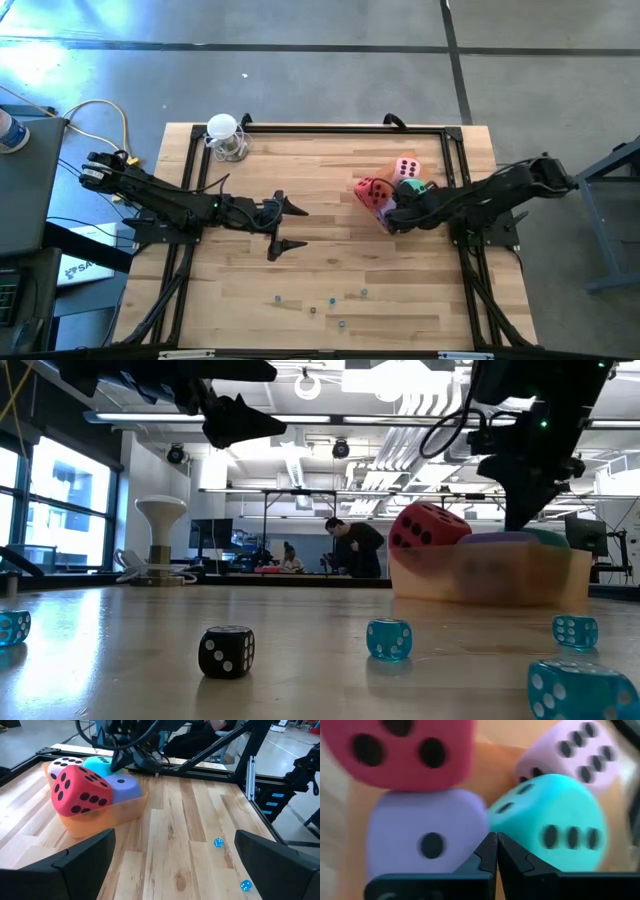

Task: Pick & Place Dice
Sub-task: Put the large blue dice into the orange bin, then adjust the large red dice in the orange bin

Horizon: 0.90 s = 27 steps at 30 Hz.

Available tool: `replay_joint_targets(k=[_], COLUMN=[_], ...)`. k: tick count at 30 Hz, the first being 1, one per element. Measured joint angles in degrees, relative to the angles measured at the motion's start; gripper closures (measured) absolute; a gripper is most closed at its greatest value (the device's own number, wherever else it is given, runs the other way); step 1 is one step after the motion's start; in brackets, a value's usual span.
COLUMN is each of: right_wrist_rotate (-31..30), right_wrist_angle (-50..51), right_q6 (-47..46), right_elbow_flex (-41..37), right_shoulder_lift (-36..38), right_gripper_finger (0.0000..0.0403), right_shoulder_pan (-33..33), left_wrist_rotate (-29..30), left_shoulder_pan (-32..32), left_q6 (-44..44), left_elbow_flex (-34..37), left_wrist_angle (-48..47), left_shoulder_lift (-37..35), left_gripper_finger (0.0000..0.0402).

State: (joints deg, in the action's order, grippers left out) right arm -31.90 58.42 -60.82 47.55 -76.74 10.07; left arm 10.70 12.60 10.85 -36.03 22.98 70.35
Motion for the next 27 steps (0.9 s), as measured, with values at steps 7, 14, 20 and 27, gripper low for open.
replay_joint_targets(k=[7, 14, 20, 27], right_wrist_rotate=[-1.3, -8.9, -3.6, 1.5], right_wrist_angle=[-5.2, -13.0, -24.9, -28.6], right_q6=[6.7, 14.6, 25.7, 28.5], right_elbow_flex=[0.6, 2.5, 2.6, 2.8], right_shoulder_lift=[0.8, 2.5, 1.1, -2.8], right_gripper_finger=[0.04, 0.04, 0.04, 0.04], right_shoulder_pan=[0.1, 1.3, -2.4, -7.6], left_wrist_rotate=[0.0, 0.0, 0.0, 0.0], left_shoulder_pan=[0.0, 0.0, -0.1, 0.0], left_q6=[0.1, -0.2, -0.3, -0.3], left_elbow_flex=[0.0, 0.0, 0.0, 0.0], left_wrist_angle=[0.0, 0.0, 0.0, -0.2], left_shoulder_lift=[0.0, 0.0, 0.0, 0.0], left_gripper_finger=[0.0002, 0.0002, 0.0002, 0.0002])
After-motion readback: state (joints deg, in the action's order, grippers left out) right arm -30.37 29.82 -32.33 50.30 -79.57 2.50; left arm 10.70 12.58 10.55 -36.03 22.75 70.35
